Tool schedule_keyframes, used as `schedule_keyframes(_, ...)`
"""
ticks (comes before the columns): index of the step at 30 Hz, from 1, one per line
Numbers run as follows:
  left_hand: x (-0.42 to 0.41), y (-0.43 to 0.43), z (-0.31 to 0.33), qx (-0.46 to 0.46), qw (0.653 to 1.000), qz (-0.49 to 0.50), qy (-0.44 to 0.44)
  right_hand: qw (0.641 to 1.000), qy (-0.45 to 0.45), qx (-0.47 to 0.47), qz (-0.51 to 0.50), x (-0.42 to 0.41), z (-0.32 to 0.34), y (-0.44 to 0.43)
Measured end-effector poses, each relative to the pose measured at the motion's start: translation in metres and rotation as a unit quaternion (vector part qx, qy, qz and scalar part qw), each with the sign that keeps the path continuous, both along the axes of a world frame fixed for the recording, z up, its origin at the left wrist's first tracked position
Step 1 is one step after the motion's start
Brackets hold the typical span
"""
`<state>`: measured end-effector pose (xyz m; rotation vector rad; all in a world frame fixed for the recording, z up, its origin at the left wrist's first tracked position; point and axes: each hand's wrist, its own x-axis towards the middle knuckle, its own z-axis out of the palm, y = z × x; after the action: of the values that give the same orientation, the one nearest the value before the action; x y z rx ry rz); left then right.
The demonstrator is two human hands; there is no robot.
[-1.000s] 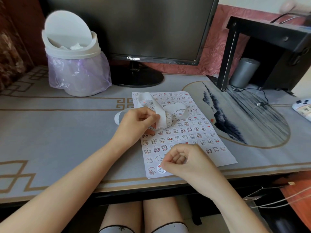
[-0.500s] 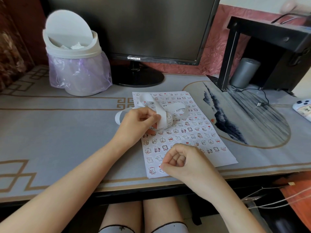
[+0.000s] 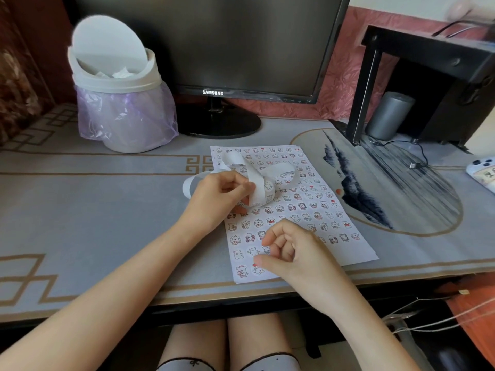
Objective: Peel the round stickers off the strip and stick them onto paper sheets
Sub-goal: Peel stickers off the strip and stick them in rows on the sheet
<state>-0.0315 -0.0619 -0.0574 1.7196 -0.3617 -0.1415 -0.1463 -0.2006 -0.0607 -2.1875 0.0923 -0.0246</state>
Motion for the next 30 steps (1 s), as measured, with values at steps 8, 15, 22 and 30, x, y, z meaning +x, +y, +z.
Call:
schedule_keyframes(8, 0.0, 0.001, -0.001, 0.006, 1.0, 0.003, -0.007, 1.0, 0.016, 0.003, -0.014, -0.002, 0.004, 0.003)
schedule_keyframes(15, 0.0, 0.001, -0.001, 0.007, 1.0, 0.004, -0.008, 0.995, -0.005, -0.095, -0.02, -0.003, 0.005, 0.008)
schedule_keyframes(22, 0.0, 0.0, -0.001, 0.001, 1.0, 0.003, -0.011, 1.0, 0.01, 0.003, 0.001, -0.003, 0.001, 0.0)
schedule_keyframes(30, 0.0, 0.001, 0.002, -0.009, 0.999, 0.017, -0.034, 0.999, 0.009, -0.011, 0.039, -0.001, 0.004, -0.005)
